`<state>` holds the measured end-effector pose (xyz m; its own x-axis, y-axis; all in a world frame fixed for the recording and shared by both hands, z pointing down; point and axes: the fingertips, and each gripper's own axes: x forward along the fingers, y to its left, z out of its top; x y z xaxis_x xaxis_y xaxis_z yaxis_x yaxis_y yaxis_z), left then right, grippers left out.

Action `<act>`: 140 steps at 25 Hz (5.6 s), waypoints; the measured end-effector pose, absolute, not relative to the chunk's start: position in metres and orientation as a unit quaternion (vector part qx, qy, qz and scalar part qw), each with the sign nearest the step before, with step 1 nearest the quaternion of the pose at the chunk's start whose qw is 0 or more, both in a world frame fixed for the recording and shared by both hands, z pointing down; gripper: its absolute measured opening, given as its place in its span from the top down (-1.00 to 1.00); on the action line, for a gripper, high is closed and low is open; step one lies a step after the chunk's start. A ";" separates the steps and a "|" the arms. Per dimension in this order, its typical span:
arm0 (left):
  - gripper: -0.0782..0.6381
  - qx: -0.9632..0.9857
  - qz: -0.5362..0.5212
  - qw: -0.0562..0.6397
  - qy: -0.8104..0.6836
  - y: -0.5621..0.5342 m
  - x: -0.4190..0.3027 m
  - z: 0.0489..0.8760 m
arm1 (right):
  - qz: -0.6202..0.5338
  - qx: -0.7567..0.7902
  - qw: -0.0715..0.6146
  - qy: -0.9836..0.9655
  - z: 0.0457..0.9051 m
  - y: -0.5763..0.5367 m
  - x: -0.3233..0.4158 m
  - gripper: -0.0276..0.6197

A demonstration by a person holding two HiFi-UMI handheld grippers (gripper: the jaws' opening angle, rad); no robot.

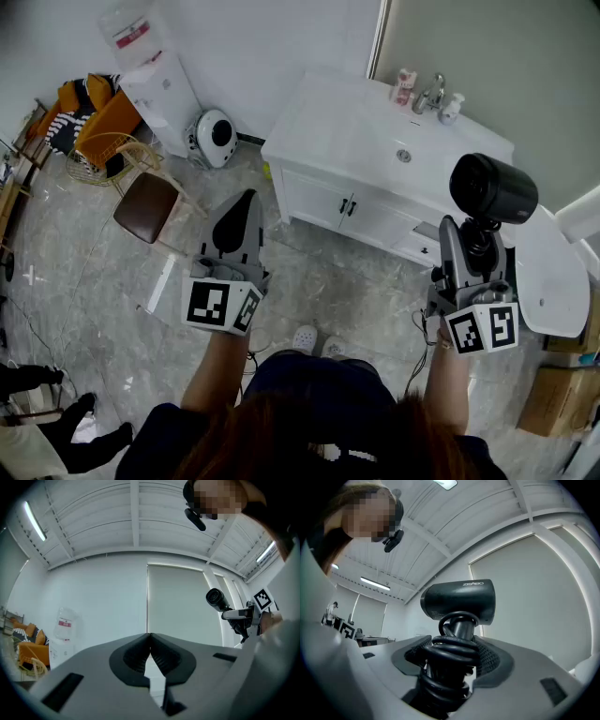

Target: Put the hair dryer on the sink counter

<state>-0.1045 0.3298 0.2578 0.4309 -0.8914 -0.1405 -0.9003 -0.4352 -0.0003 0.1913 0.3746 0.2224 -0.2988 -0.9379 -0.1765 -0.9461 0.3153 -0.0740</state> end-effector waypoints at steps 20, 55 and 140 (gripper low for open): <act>0.73 -0.826 0.047 0.040 0.560 0.372 -0.071 0.261 | 0.013 -0.538 0.107 0.836 0.224 0.399 0.208 0.01; 0.73 -0.851 0.058 0.034 0.521 0.055 -0.144 0.276 | 0.015 -0.552 0.115 0.826 0.219 0.105 0.116 0.01; 0.73 -0.835 -0.023 -0.081 0.544 -0.409 -0.117 0.406 | -0.423 -0.564 -0.185 0.685 0.648 -0.439 0.047 0.00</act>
